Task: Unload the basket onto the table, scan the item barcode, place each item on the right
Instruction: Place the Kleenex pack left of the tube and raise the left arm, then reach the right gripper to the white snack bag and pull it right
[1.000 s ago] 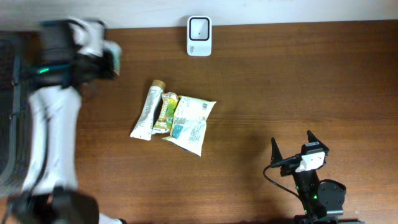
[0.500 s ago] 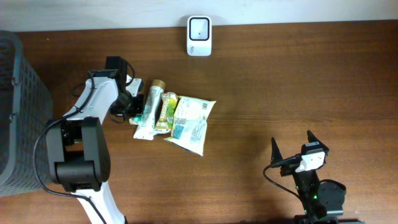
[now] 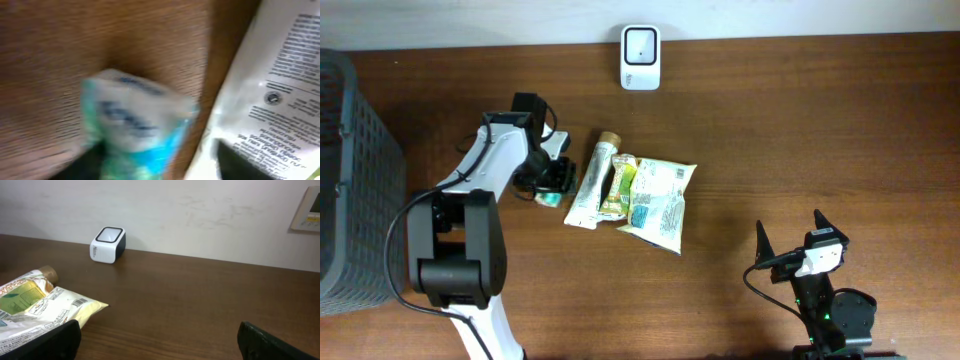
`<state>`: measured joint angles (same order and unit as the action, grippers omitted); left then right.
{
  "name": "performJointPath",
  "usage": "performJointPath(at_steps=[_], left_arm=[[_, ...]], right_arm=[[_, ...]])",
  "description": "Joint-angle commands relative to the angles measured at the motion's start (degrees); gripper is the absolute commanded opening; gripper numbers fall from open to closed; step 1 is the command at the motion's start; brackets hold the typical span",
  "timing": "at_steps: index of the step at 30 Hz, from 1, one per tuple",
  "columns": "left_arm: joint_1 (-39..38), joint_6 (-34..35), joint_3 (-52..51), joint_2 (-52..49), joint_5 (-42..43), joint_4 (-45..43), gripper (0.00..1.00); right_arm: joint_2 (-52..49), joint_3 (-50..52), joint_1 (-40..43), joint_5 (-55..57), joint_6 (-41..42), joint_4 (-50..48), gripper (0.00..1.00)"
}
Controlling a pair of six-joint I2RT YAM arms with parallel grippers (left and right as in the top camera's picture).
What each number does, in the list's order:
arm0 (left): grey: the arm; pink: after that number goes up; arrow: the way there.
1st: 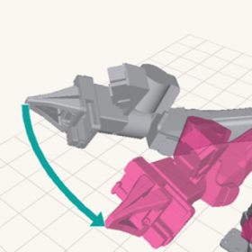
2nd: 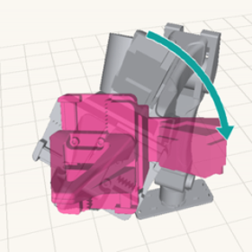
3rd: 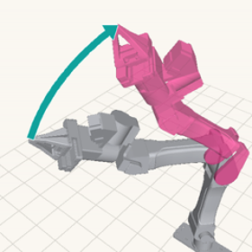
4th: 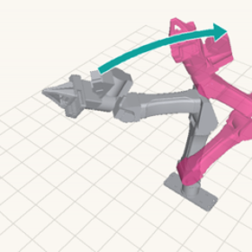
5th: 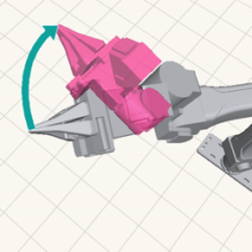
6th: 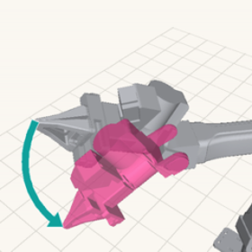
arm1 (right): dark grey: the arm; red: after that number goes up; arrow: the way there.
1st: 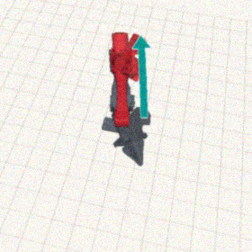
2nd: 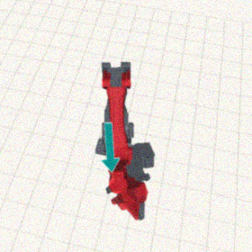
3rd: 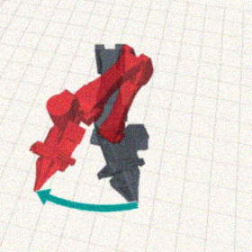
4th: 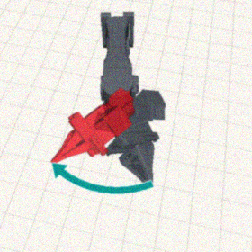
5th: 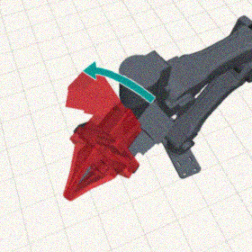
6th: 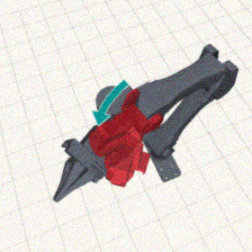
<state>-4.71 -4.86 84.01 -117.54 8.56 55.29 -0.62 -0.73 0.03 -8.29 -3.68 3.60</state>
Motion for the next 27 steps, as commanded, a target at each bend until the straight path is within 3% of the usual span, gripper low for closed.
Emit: performJointPath(at_steps=[1,8,13,18,20,24,27], left_arm=[[1.2,1.5,2.7,-0.4,-1.1,1.2,0.99],[1.2,1.8,17.1,13.6,1.0,4.0,0.99],[1.2,1.8,17.9,23.2,-0.4,4.0,0.99],[1.3,1.8,17.9,23.9,-5.2,4.4,0.99],[2.2,2.0,17.9,24.4,-8.9,4.4,0.99],[8.4,5.4,17.9,25.1,-7.8,4.4,0.99],[9.2,5.3,17.9,25.1,-9.5,5.1,0.99]], right_arm=[[0.4,0.4,0.4,-0.3,-0.4,0.1,0.99],[0.4,0.4,0.4,-0.3,-0.4,0.1,0.99],[0.4,0.4,0.4,7.5,-0.4,0.9,0.99],[0.4,0.4,0.4,7.4,-0.4,-0.9,0.99],[0.4,0.4,0.3,5.6,-0.4,-1.7,0.99],[0.4,0.4,0.4,-8.6,0.1,-4.5,0.99],[0.2,0.2,0.4,-11.2,6.6,-4.6,0.99]])
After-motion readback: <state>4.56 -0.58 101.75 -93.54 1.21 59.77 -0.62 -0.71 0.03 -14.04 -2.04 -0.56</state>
